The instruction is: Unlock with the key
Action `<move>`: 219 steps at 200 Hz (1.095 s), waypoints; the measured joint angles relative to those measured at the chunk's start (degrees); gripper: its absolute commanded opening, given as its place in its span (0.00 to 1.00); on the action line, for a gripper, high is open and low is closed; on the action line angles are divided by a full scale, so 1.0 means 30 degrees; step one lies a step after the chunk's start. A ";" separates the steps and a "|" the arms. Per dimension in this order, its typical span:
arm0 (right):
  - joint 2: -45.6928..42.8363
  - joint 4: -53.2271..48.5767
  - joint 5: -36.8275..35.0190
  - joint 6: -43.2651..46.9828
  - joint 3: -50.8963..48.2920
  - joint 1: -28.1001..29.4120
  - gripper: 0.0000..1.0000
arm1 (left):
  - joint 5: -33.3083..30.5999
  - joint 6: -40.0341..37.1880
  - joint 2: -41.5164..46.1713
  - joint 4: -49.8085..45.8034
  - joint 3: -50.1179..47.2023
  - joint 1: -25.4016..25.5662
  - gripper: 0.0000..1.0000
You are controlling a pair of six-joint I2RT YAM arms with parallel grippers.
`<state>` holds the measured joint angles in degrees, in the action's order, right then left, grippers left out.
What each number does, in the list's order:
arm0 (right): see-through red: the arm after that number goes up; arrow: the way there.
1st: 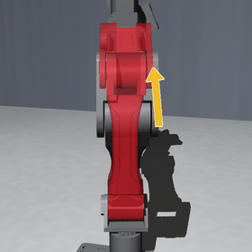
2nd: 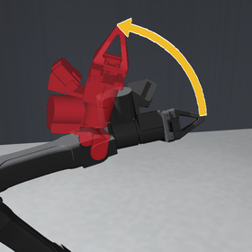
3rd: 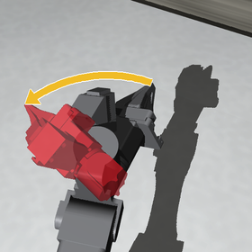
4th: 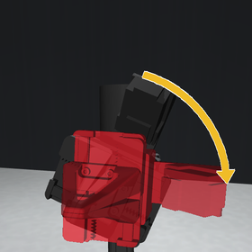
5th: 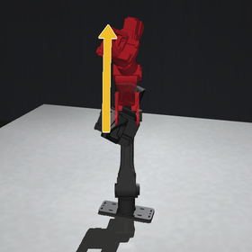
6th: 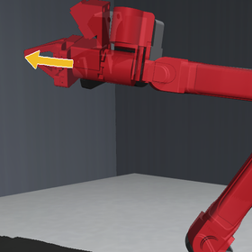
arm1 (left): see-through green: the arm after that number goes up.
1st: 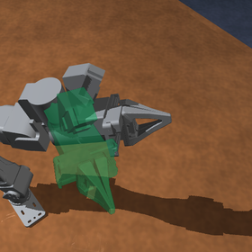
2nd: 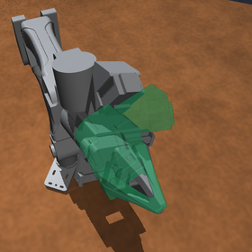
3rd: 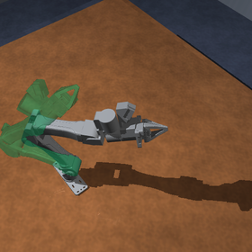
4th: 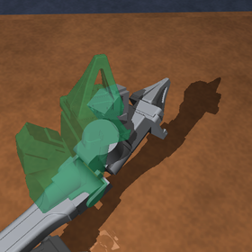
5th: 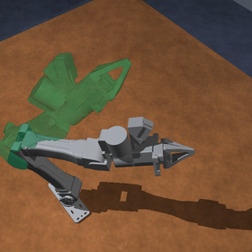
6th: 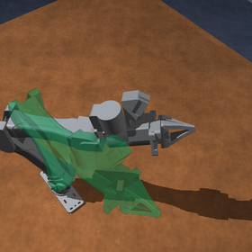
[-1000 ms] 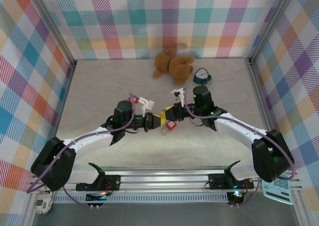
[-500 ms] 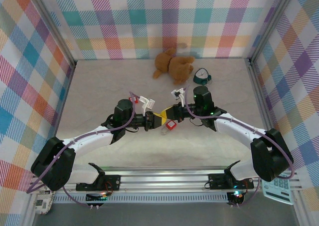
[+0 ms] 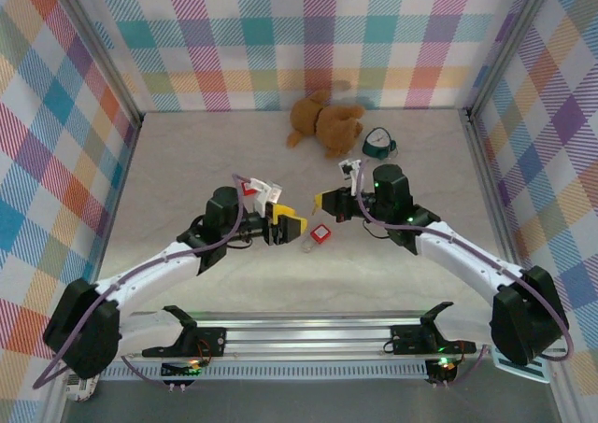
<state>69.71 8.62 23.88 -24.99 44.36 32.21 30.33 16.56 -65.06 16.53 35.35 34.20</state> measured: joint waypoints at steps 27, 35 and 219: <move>-0.1027 -0.0816 -0.2441 0.0219 -0.0022 0.0000 0.02 | -0.4845 0.0219 0.2018 -0.0488 -0.0044 0.0000 0.61; -0.1239 -0.0874 -0.3053 0.0255 -0.0087 0.0000 0.02 | -0.6193 0.0423 0.2295 -0.0546 -0.0066 0.0000 0.60; -0.5268 -0.6054 -1.3952 0.0044 -0.2929 -0.1151 0.00 | -1.3974 -0.5887 -1.6742 -1.9067 1.7063 0.6550 0.66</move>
<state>53.91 -9.54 -17.98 -24.86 35.57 28.75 -11.60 -1.10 -115.28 -40.66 86.54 53.84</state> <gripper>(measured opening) 0.059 0.669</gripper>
